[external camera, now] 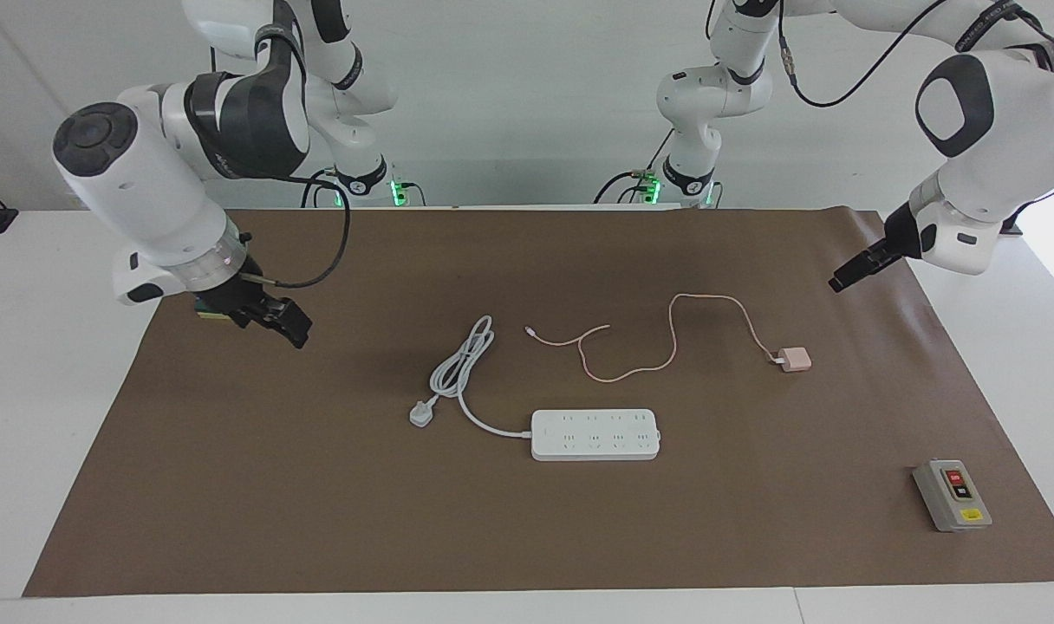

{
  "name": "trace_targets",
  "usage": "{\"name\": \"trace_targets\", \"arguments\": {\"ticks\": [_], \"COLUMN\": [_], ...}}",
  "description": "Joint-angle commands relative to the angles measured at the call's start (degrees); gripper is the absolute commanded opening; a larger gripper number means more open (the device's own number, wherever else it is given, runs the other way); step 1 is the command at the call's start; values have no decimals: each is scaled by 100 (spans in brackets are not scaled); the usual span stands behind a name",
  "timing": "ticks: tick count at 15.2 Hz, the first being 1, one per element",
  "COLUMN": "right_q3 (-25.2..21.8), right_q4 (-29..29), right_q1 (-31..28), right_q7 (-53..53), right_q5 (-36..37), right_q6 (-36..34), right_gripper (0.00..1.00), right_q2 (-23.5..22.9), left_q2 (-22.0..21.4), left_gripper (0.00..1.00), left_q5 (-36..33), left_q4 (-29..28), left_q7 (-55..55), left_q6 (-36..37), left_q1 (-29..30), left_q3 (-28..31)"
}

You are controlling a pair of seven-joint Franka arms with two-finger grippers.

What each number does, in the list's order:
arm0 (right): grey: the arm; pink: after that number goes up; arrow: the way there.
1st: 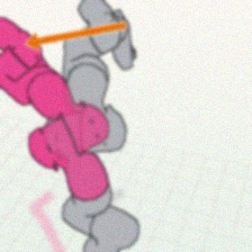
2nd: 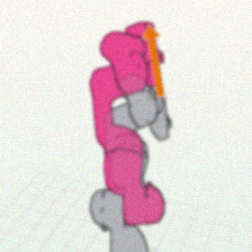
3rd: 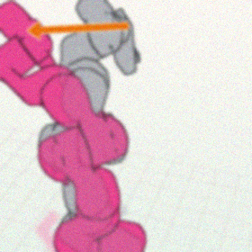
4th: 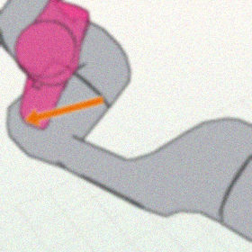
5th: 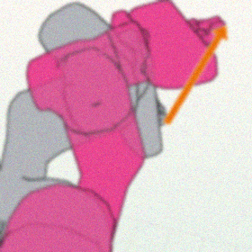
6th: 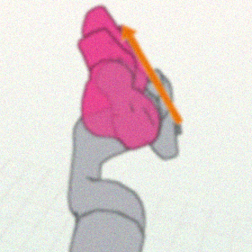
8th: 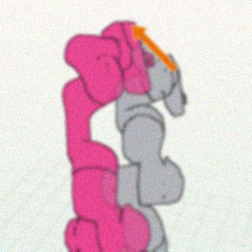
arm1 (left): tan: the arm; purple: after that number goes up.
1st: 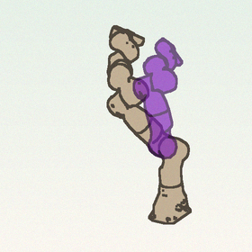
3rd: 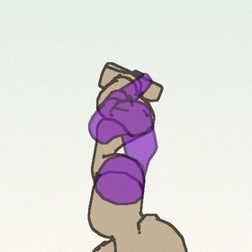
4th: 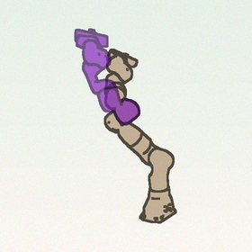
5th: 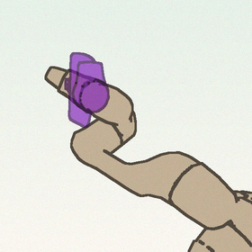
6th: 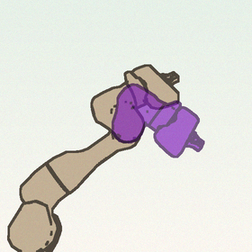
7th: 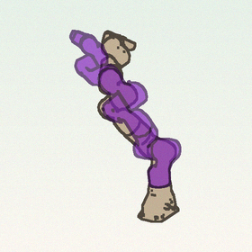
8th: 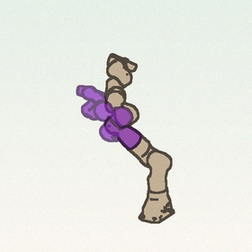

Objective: Unplug charger and place it aside

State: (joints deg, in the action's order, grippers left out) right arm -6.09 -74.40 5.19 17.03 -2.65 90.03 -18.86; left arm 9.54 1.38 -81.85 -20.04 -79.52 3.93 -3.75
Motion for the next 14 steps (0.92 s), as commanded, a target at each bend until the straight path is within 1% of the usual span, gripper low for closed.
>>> {"name": "trace_targets", "arguments": {"ticks": [1, 2, 3, 6, 7, 9, 11, 14], "right_q3": [64, 64, 64, 73, 82, 91, 82, 73], "right_q4": [-801, -1117, -1451, -2374, -2568, -2606, -2492, -2403], "right_q1": [-97, -97, -89, -27, -18, -27, -36, -106], "right_q7": [-970, -1234, -1350, -1395, -1395, -1421, -1430, -1430], "right_q5": [230, 230, 230, 230, 230, 230, 239, 248], "right_q6": [75, 145, 285, 664, 751, 778, 875, 709], "right_gripper": [100, 100, 100, 100, 100, 100, 100, 100], "right_q2": [732, 961, 1198, 1814, 1955, 1992, 1913, 1860], "left_q2": [-252, -242, -242, -706, -778, -962, -1085, -1043], "left_gripper": [100, 100, 100, 100, 100, 100, 100, 100], "left_q5": [-129, -120, -120, -58, -58, -58, -50, -58], "left_q4": [274, 501, 494, 240, 100, -304, -656, -666], "left_q7": [184, 193, 219, 570, 658, 765, 747, 720], "left_q6": [750, 841, 876, 973, 1086, 1070, 703, 280], "left_q1": [-111, -234, -304, -323, -323, -331, -323, -393], "left_q3": [-179, -170, -170, -91, -56, -65, -65, -73]}}
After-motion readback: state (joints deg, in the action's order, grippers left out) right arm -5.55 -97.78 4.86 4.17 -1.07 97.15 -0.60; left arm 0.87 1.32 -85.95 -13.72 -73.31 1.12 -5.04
